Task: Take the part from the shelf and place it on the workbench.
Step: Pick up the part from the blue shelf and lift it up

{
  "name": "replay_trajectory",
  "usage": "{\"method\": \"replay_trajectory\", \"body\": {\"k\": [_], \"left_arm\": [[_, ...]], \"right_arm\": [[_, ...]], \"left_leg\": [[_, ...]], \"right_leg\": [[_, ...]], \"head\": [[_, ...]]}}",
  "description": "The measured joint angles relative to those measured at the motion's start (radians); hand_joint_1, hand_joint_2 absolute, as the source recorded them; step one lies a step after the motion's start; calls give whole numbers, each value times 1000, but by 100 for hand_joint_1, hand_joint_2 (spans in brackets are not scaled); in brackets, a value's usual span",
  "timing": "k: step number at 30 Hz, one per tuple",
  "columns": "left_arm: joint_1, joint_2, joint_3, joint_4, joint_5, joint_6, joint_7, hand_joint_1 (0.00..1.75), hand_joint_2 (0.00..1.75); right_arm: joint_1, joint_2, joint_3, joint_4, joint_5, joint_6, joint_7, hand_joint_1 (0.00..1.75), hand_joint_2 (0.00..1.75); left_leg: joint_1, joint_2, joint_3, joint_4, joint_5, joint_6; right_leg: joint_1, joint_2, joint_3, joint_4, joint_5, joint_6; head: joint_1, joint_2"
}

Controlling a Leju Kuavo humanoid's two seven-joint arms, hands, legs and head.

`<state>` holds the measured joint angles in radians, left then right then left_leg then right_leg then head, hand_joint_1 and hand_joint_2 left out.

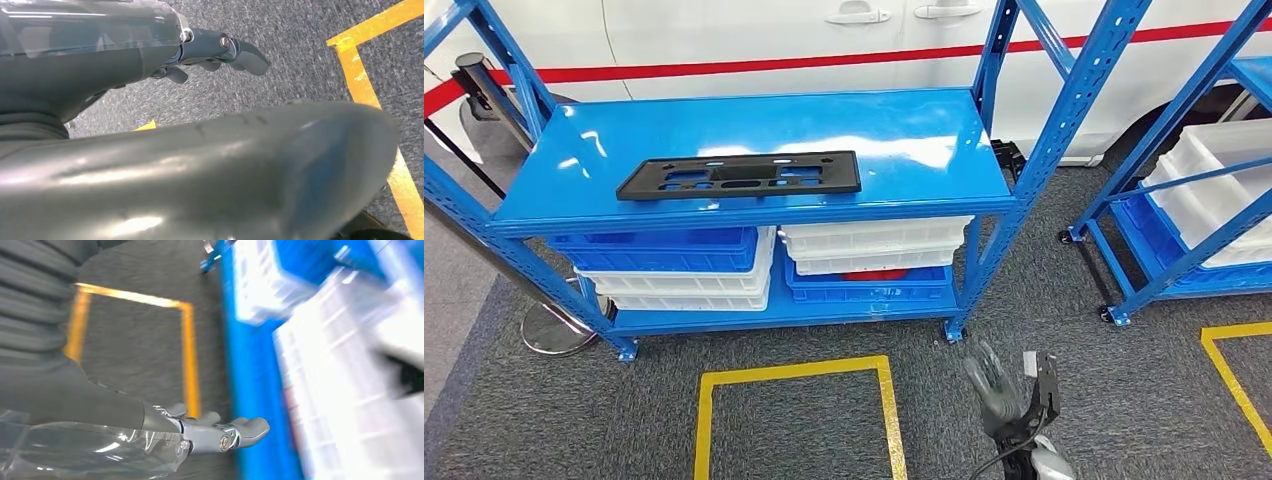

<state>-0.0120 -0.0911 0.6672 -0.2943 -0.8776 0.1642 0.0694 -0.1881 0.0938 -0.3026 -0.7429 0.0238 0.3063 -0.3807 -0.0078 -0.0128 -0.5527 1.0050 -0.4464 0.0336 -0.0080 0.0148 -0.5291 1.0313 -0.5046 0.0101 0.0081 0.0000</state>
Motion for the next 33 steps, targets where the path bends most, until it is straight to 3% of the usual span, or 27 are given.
{"method": "replay_trajectory", "body": {"k": [2, 4, 5, 6, 7, 9, 11, 14, 16, 18, 20, 21, 22, 24, 25, 26, 28, 30, 32, 33], "left_arm": [[-6, -9, 19, 3, -24, 2, 0, 0, 0], [-11, -15, 39, 8, -49, 3, 1, 0, 0], [-13, -18, 48, 10, -60, 3, 2, 0, 0], [-14, -21, 58, 12, -72, 4, 2, 0, 0], [-15, -25, 67, 14, -84, 5, 2, 0, 0], [-19, -32, 85, 18, -107, 6, 3, 0, 0], [-26, -37, 106, 22, -132, 9, 3, 0, 0], [-34, -42, 136, 24, -172, 14, 4, 0, 0], [-40, -46, 154, 27, -195, 16, 5, 0, 0], [-47, -50, 174, 34, -219, 18, 6, 0, 0], [-49, -55, 196, 40, -245, 21, 7, 0, 0], [-48, -57, 208, 43, -259, 22, 9, 0, 0], [-47, -59, 218, 47, -273, 24, 10, 0, 0], [-46, -64, 240, 53, -303, 27, 14, 0, 0], [-47, -65, 250, 56, -317, 29, 16, 0, 0], [-48, -68, 261, 58, -332, 31, 18, 0, 0], [-54, -72, 281, 62, -358, 35, 21, 0, 0], [-59, -77, 298, 65, -384, 40, 26, 0, 0], [-66, -81, 314, 67, -411, 45, 32, 0, 0], [-71, -83, 321, 69, -423, 47, 36, 0, 0]], "right_arm": [[-7, 3, 30, -56, -8, 12, -14, 0, 0], [-9, 6, 63, -109, -14, 23, -25, 0, 0], [-7, 8, 79, -133, -17, 28, -30, 0, 0], [-6, 8, 96, -160, -20, 32, -35, 0, 0], [-6, 9, 112, -186, -23, 37, -40, 0, 0], [-8, 10, 147, -243, -29, 46, -49, 0, 0], [-10, 14, 185, -302, -38, 55, -58, 0, 0], [-10, 20, 245, -391, -53, 67, -72, 0, 0], [-10, 23, 285, -445, -62, 73, -80, 0, 0], [-10, 27, 327, -497, -73, 80, -88, 0, 0], [-8, 29, 371, -545, -88, 90, -96, 0, 0], [-6, 30, 393, -569, -97, 95, -100, 0, 0], [-4, 31, 414, -591, -107, 100, -105, 0, 0], [-2, 34, 464, -641, -130, 114, -116, 0, 0], [-2, 35, 490, -663, -141, 123, -121, 0, 0], [-1, 37, 516, -685, -154, 132, -125, 0, 0], [1, 40, 560, -724, -178, 150, -133, 0, 0], [-2, 45, 606, -765, -208, 172, -140, 0, 0], [-7, 47, 651, -791, -243, 198, -149, 0, 0], [-8, 47, 668, -797, -258, 210, -152, 0, 0]], "left_leg": [[6, 4, 3, -12, 8, 8], [7, 4, 1, -13, 10, 10], [8, 5, 0, -12, 9, 9], [8, 4, 0, -11, 8, 8], [10, 4, 1, -8, 7, 5], [13, 4, 3, -1, -1, -5], [11, 4, -3, 10, -11, -19], [11, 5, -7, 10, -30, -42], [14, 8, -13, 42, -45, -53], [16, 9, -74, 157, -84, -61], [17, 9, -167, 288, -112, -65], [17, 9, -197, 311, -98, -64], [16, 9, -208, 293, -61, -61], [13, 8, -182, 163, 49, -47], [9, 9, -162, 105, 84, -38], [3, 9, -145, 62, 98, -29], [-7, 11, -124, 37, 72, -15], [-5, 12, -85, 13, 53, -5], [3, 12, -31, -12, 38, 3], [5, 11, -7, -23, 28, 4]], "right_leg": [[0, -2, -39, 80, -46, 4], [-4, -3, -111, 214, -102, 10], [-6, -4, -138, 261, -112, 13], [-9, -4, -149, 273, -101, 16], [-12, -5, -139, 242, -68, 18], [-17, -9, -84, 113, 7, 20], [-15, -10, -47, 22, 35, 11], [-9, -7, -43, 2, 22, -12], [-11, -6, -28, -3, 16, -27], [-11, -7, -9, -6, 6, -36], [-7, -9, 10, -6, -12, -40], [-6, -9, 22, -6, -22, -41], [-4, -8, 37, -6, -34, -41], [-2, -6, 71, -9, -61, -40], [-1, -5, 83, -12, -73, -37], [-3, -4, 93, -17, -83, -31], [-7, -2, 109, -22, -86, -17], [-8, -3, 95, 39, -46, -4], [-7, -4, 21, 174, 0, 6], [-8, -5, -25, 234, -7, 10]], "head": [[1, 0], [2, 0], [2, 0], [2, 0], [2, 0], [2, 0], [1, 0], [-1, 0], [-4, 0], [-9, 0], [-11, 0], [-11, 0], [-11, 0], [-11, 0], [-10, 0], [-10, 0], [-10, 0], [-12, 0], [-11, 0], [-10, 0]]}}
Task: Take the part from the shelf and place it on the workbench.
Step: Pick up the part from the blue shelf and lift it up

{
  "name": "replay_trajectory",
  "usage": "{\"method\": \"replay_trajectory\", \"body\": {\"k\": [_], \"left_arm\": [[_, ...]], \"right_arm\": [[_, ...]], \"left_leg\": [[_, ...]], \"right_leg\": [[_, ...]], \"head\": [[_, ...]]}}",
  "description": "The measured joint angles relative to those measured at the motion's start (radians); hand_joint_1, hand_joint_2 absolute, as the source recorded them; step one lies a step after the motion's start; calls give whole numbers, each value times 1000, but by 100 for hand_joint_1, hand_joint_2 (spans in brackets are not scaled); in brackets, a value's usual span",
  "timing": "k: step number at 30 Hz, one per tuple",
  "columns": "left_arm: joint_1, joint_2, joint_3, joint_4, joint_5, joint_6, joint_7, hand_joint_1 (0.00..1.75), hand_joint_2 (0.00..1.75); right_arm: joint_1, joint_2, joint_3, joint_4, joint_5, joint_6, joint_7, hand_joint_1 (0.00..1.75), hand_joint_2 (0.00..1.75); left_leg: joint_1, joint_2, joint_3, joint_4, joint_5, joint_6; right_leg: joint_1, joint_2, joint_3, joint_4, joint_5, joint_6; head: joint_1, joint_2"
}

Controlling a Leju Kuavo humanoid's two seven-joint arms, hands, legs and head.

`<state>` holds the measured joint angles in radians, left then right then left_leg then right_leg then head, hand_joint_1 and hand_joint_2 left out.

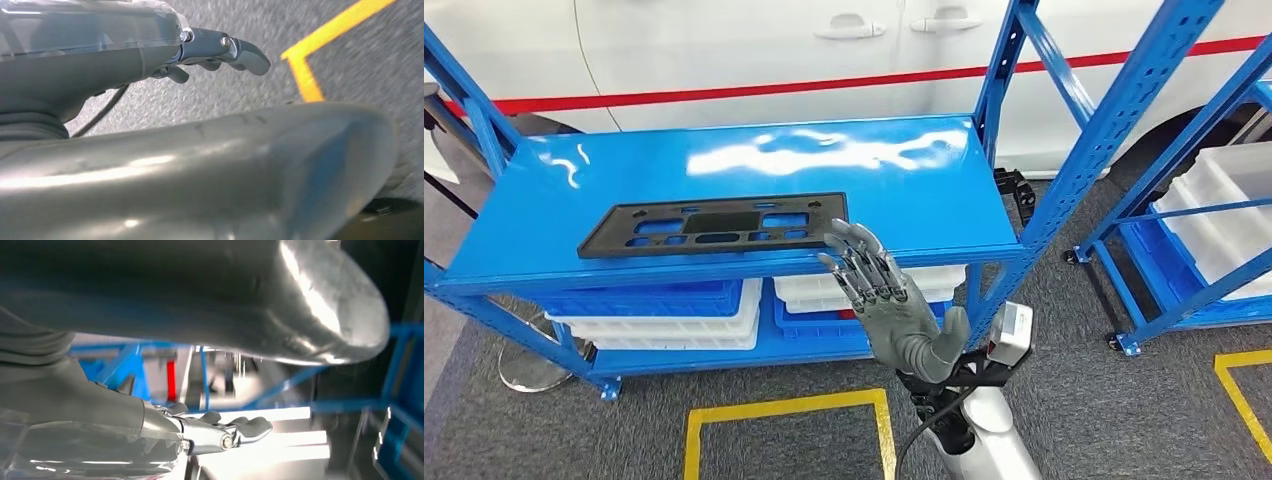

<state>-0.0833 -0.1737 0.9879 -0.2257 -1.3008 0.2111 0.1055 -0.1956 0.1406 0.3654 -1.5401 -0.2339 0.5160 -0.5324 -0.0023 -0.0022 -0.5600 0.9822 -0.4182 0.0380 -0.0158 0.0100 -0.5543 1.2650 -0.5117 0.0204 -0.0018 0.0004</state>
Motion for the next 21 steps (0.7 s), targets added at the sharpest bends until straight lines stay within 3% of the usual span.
{"method": "replay_trajectory", "body": {"k": [2, 3, 4, 5, 6, 8, 9, 10, 12, 14, 17, 18, 19, 20, 21], "left_arm": [[-9, -3, 10, 3, -16, 2, 6, 0, 0], [-10, -5, 13, 5, -21, 3, 6, 0, 0], [-10, -6, 15, 6, -24, 4, 6, 0, 0], [-10, -7, 17, 6, -26, 4, 6, 0, 0], [-10, -9, 20, 8, -26, 4, 6, 0, 0], [-11, -12, 25, 11, -27, 5, 6, 0, 0], [-12, -13, 27, 13, -28, 5, 5, 0, 0], [-13, -13, 28, 14, -29, 6, 4, 0, 0], [-17, -12, 29, 14, -34, 9, 2, 0, 0], [-22, -12, 29, 14, -38, 11, 2, 0, 0], [-25, -12, 30, 14, -40, 11, 1, 0, 0], [-25, -12, 30, 14, -40, 11, 0, 0, 0], [-24, -12, 30, 14, -40, 11, 0, 0, 0], [-24, -12, 30, 14, -40, 11, -1, 0, 0], [-24, -12, 30, 14, -40, 11, -1, 0, 0]], "right_arm": [[0, 0, 24, -9, -21, 14, -4, 0, 0], [0, 0, 31, -12, -27, 17, -5, 0, 0], [0, 0, 37, -15, -31, 18, -6, 0, 0], [0, 0, 41, -17, -33, 20, -7, 0, 0], [1, 0, 45, -18, -35, 20, -7, 0, 0], [4, -1, 49, -19, -36, 19, -6, 0, 0], [6, -1, 51, -21, -36, 17, -6, 0, 0], [6, -1, 53, -24, -36, 15, -6, 0, 0], [4, 0, 55, -35, -32, 8, -8, 0, 0], [2, 1, 57, -45, -26, 3, -8, 0, 0], [4, 1, 58, -50, -10, -7, -8, 0, 0], [5, 1, 59, -51, -2, -11, -10, 0, 0], [6, 1, 60, -51, 6, -14, -12, 0, 0], [6, 1, 62, -51, 13, -17, -15, 0, 0], [6, 1, 64, -52, 18, -19, -18, 0, 0]], "left_leg": [[3, -6, 39, -11, -24, 1], [4, -8, 58, -13, -38, 0], [4, -9, 78, -13, -54, -1], [5, -9, 99, -13, -71, -3], [5, -9, 116, -13, -87, -6], [1, -10, 141, -6, -120, -16], [-1, -11, 147, -4, -135, -22], [-3, -11, 152, 3, -142, -28], [-3, -10, 149, 26, -140, -38], [0, -7, 112, 102, -142, -47], [7, -5, -1, 261, -221, -62], [9, -5, -31, 285, -239, -65], [10, -4, -46, 279, -233, -66], [11, -2, -45, 242, -198, -66], [11, 7, -30, 178, -143, -63]], "right_leg": [[0, -1, -80, 47, -83, 6], [0, -1, -109, 39, -126, 6], [0, -2, -128, 13, -146, 6], [0, -3, -138, -30, -129, 5], [1, -4, -142, -88, -70, 2], [7, -7, -148, -193, 88, -11], [9, -8, -151, -218, 141, -20], [11, -7, -153, -226, 162, -29], [9, -4, -143, -225, 154, -44], [6, -4, -126, -234, 144, -56], [6, -8, -109, -238, 126, -64], [6, -9, -104, -238, 120, -64], [6, -12, -98, -237, 114, -64], [6, -15, -90, -236, 109, -63], [7, -20, -82, -236, 103, -61]], "head": [[1, 0], [0, 0], [1, 0], [1, 0], [1, 0], [1, 0], [0, 0], [0, 0], [0, 0], [-2, 0], [-4, 0], [-4, 0], [-4, 0], [-4, 0], [-4, 0]]}}
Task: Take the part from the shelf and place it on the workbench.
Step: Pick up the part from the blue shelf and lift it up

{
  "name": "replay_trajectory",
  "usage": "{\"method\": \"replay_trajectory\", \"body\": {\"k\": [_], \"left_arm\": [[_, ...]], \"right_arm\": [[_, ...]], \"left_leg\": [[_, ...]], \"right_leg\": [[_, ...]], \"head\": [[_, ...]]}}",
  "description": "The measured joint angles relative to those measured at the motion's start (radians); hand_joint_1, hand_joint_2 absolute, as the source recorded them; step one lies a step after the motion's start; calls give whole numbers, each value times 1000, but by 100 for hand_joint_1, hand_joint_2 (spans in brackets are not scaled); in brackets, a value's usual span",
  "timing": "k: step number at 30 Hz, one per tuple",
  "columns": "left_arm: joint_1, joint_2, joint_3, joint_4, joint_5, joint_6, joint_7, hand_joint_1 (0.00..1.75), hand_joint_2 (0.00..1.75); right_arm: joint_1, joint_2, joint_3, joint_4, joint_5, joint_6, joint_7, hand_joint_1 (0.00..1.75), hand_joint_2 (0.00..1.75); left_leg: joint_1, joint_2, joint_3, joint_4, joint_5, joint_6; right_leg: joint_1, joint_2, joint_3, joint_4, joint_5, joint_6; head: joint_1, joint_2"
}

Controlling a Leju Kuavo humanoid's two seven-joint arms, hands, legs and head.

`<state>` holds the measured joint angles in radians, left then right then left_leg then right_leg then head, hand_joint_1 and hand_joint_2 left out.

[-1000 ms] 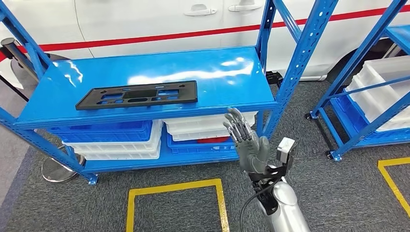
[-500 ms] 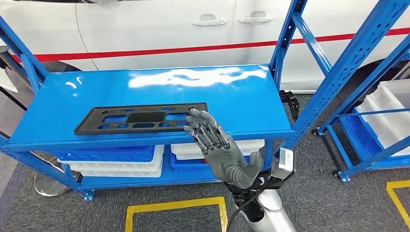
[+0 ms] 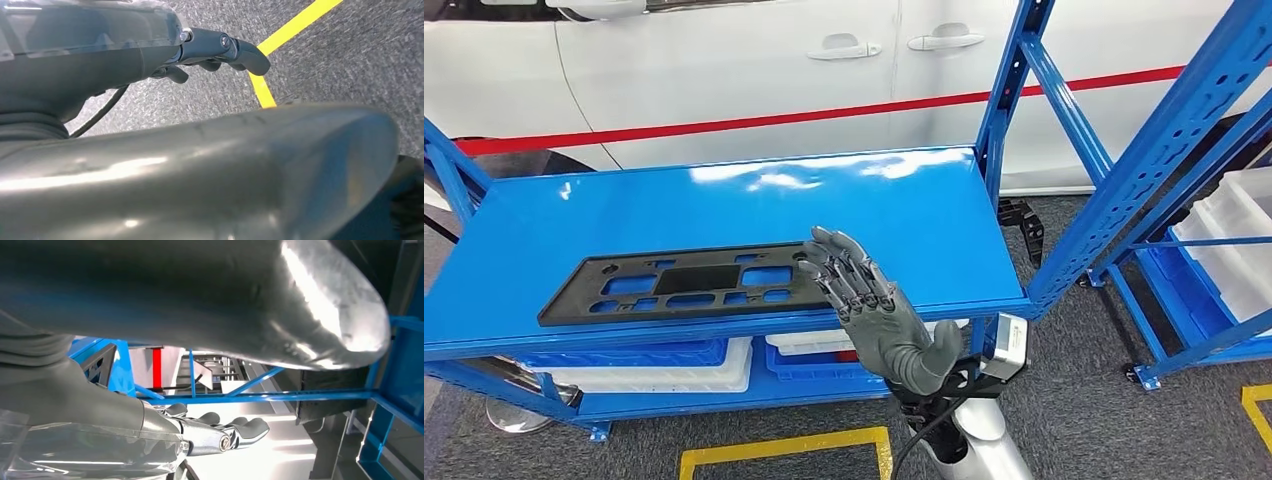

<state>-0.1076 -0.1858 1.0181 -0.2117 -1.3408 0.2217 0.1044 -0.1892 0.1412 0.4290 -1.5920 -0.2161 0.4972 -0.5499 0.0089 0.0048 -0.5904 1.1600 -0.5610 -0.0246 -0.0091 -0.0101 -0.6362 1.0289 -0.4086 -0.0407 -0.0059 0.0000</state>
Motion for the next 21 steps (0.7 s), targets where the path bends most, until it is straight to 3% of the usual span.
{"method": "replay_trajectory", "body": {"k": [1, 2, 4, 6, 8, 11, 12, 13, 14, 15, 17, 19, 21], "left_arm": [[0, 0, 0, 0, 0, 0, 0, 0, 0], [-2, 0, 0, 0, 0, 0, 0, 0, 0], [-5, 0, 0, 0, -2, 0, 0, 0, 0], [-3, 0, 0, 0, -4, 0, -1, 0, 0], [-2, 0, 0, 0, -5, 0, -3, 0, 0], [-4, 0, 0, 0, -6, 1, -6, 0, 0], [-3, 0, 0, 0, -6, 1, -6, 0, 0], [-2, 0, 0, 0, -6, 2, -6, 0, 0], [-1, 0, 0, 0, -6, 4, -6, 0, 0], [0, 0, 0, 0, -7, 6, -6, 0, 0], [-2, -1, 0, 0, -8, 9, -6, 0, 0], [-3, -2, 0, 1, -9, 11, -6, 0, 0], [-1, -1, 0, 1, -9, 12, -6, 0, 0]], "right_arm": [[0, 0, 2, -2, 3, -1, -2, 0, 0], [0, 0, 3, -3, 6, -3, -4, 0, 0], [0, 0, 4, -6, 7, -4, -6, 0, 0], [-1, 0, 5, -8, 8, -7, -7, 0, 0], [-1, -1, 5, -12, 13, -13, -11, 0, 0], [3, -6, 5, -14, 21, -21, -17, 0, 0], [6, -9, 5, -14, 23, -23, -19, 0, 0], [7, -11, 5, -14, 27, -26, -22, 0, 0], [8, -13, 5, -14, 31, -29, -25, 0, 0], [9, -14, 5, -15, 36, -32, -28, 0, 0], [8, -15, 6, -15, 43, -37, -31, 0, 0], [8, -16, 6, -16, 45, -39, -32, 0, 0], [7, -15, 6, -19, 46, -41, -34, 0, 0]], "left_leg": [[-3, 19, 16, -63, 46, 5], [-7, 37, 27, -113, 71, 12], [-15, 59, 28, -148, 85, 25], [-13, 43, 28, -153, 101, 38], [-8, 23, 32, -160, 115, 50], [-7, -4, 29, -162, 122, 58], [-8, -14, 28, -162, 122, 58], [-9, -25, 28, -161, 122, 58], [-9, -36, 29, -160, 122, 58], [-9, -48, 29, -158, 121, 57], [-9, -70, 27, -153, 118, 52], [-9, -88, 22, -151, 116, 43], [-8, -101, 17, -152, 115, 32]], "right_leg": [[1, -6, 8, 0, -5, 3], [2, -13, 14, -1, -8, 7], [4, -29, 18, -2, -12, 18], [7, -45, 22, -2, -18, 31], [5, -32, 10, 40, -53, 43], [2, 0, -66, 215, -148, 53], [2, 1, -88, 260, -160, 54], [2, 2, -96, 274, -155, 53], [2, 4, -85, 251, -132, 52], [2, 13, -57, 193, -96, 49], [1, 51, 6, 61, -43, 41], [1, 73, 33, 2, -32, 36], [-1, 56, 36, -5, -31, 29]], "head": [[0, 0], [0, 0], [0, 0], [0, 0], [1, 0], [2, 0], [2, 0], [2, 0], [2, 0], [2, 0], [2, 0], [1, 0], [1, 0]]}}
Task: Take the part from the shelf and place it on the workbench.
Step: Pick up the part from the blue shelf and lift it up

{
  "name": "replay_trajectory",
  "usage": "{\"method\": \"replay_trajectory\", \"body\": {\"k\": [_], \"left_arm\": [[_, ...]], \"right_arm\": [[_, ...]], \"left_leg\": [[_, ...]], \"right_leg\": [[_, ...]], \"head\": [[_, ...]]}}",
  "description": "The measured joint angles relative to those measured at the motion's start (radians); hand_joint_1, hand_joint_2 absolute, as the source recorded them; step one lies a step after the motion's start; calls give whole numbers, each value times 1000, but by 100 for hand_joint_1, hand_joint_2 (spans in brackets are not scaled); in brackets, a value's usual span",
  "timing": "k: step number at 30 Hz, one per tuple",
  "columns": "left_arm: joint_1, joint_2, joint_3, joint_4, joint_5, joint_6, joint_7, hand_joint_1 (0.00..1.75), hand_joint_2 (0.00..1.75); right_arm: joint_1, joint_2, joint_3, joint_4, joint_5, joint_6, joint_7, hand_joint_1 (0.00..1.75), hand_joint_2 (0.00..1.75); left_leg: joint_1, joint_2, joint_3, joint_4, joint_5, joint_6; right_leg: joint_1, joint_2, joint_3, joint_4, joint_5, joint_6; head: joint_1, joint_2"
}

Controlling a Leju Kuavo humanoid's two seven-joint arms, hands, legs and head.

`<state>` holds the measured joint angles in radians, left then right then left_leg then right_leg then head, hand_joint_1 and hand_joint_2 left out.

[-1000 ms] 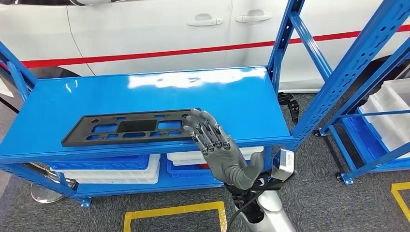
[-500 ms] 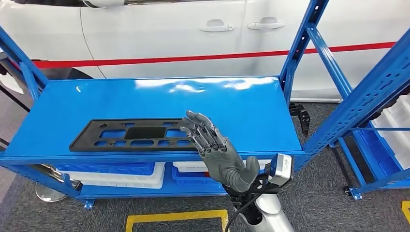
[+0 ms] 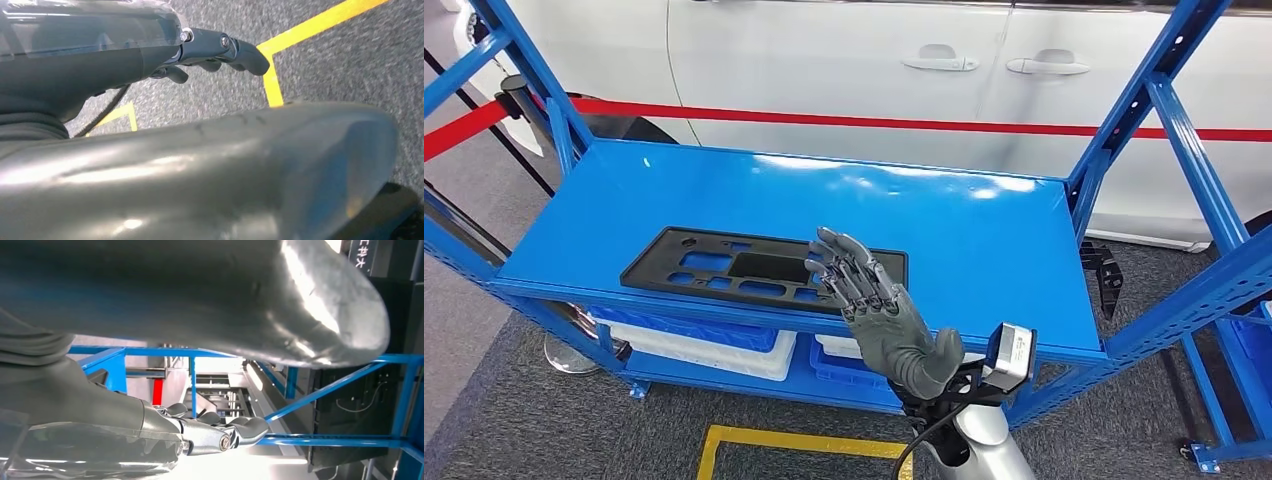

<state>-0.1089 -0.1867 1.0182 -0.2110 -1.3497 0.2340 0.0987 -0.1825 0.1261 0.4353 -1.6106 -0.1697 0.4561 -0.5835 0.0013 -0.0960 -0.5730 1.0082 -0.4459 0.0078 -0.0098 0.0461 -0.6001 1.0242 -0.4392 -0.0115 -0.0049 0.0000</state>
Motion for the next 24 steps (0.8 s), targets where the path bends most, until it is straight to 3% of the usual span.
{"method": "replay_trajectory", "body": {"k": [2, 3, 5, 6, 7, 8, 9, 11, 13, 17, 19, 21, 22, 23, 24], "left_arm": [[2, 1, 0, 0, 0, 1, 0, 0, 0], [1, 1, 0, 0, 0, 1, 0, 0, 0], [0, 1, 0, 0, 1, 2, 0, 0, 0], [0, 1, 0, 0, 2, 2, 0, 0, 0], [0, 1, 0, 0, 3, 2, 0, 0, 0], [2, 1, 1, 0, 4, 3, 1, 0, 0], [3, 2, 1, 0, 5, 4, 1, 0, 0], [4, 2, 2, 0, 8, 5, 1, 0, 0], [4, 2, 4, 0, 9, 6, 1, 0, 0], [6, 1, 6, 0, 8, 5, 2, 0, 0], [2, 0, 6, 0, 6, 4, 4, 0, 0], [-1, 0, 7, 0, 4, 2, 4, 0, 0], [-1, 0, 7, 0, 2, 0, 5, 0, 0], [-1, 0, 7, 0, 0, -1, 5, 0, 0], [-2, 0, 7, 0, -2, -2, 6, 0, 0]], "right_arm": [[-1, 2, 1, -4, 6, -6, -1, 0, 0], [-1, 2, 2, -7, 11, -9, -2, 0, 0], [1, 3, 3, -10, 16, -12, -3, 0, 0], [3, 3, 3, -10, 17, -13, -3, 0, 0], [5, 2, 3, -10, 17, -13, -2, 0, 0], [5, 2, 3, -10, 14, -13, 1, 0, 0], [6, 3, 3, -10, 9, -14, 7, 0, 0], [4, 3, 3, -7, -16, -25, 31, 0, 87], [4, 4, 3, -2, -36, -46, 56, 0, 175], [3, 4, 3, 11, -40, -75, 91, 0, 175], [3, 2, 3, 17, -39, -80, 109, 0, 175], [5, -3, 3, 25, -26, -98, 128, 0, 175], [6, -7, 3, 29, -15, -111, 136, 0, 175], [6, -9, 3, 33, 0, -125, 142, 0, 175], [7, -12, 4, 35, 18, -140, 144, 0, 175]], "left_leg": [[-1, 20, -12, 27, -20, -9], [-1, 40, -30, 69, -45, -14], [5, 74, -96, 200, -109, -24], [9, 81, -126, 256, -128, -29], [12, 86, -140, 282, -129, -33], [15, 89, -133, 266, -110, -36], [17, 92, -106, 214, -78, -37], [18, 102, -34, 74, -19, -35], [13, 107, 0, 7, -2, -24], [11, 102, 3, -3, 4, 4], [12, 99, 4, -8, 9, 15], [9, 95, 2, -7, 9, 20], [8, 91, 1, -6, 9, 21], [6, 88, 2, -5, 8, 21], [5, 83, 3, -4, 8, 20]], "right_leg": [[-5, -20, 8, -10, 2, -11], [-8, -32, 11, -14, 2, -16], [-6, -56, 14, -15, -1, -22], [-5, -68, 14, -15, -3, -22], [-5, -78, 15, -14, -5, -21], [-5, -85, 16, -14, -7, -19], [-6, -91, 18, -13, -9, -16], [-5, -98, 22, -8, -14, -8], [-2, -101, 22, -4, -16, 3], [-6, -90, 16, 12, -30, 26], [-9, -67, -24, 101, -83, 33], [-9, -55, -90, 232, -139, 35], [-9, -53, -112, 271, -145, 35], [-9, -53, -115, 272, -131, 33], [-8, -52, -97, 231, -98, 30]], "head": [[-3, 0], [-6, 0], [-10, 0], [-10, 0], [-10, 0], [-10, 0], [-10, 0], [-10, 0], [-9, 0], [-8, 0], [-8, 0], [-8, 0], [-8, 0], [-8, 0], [-8, 0]]}}
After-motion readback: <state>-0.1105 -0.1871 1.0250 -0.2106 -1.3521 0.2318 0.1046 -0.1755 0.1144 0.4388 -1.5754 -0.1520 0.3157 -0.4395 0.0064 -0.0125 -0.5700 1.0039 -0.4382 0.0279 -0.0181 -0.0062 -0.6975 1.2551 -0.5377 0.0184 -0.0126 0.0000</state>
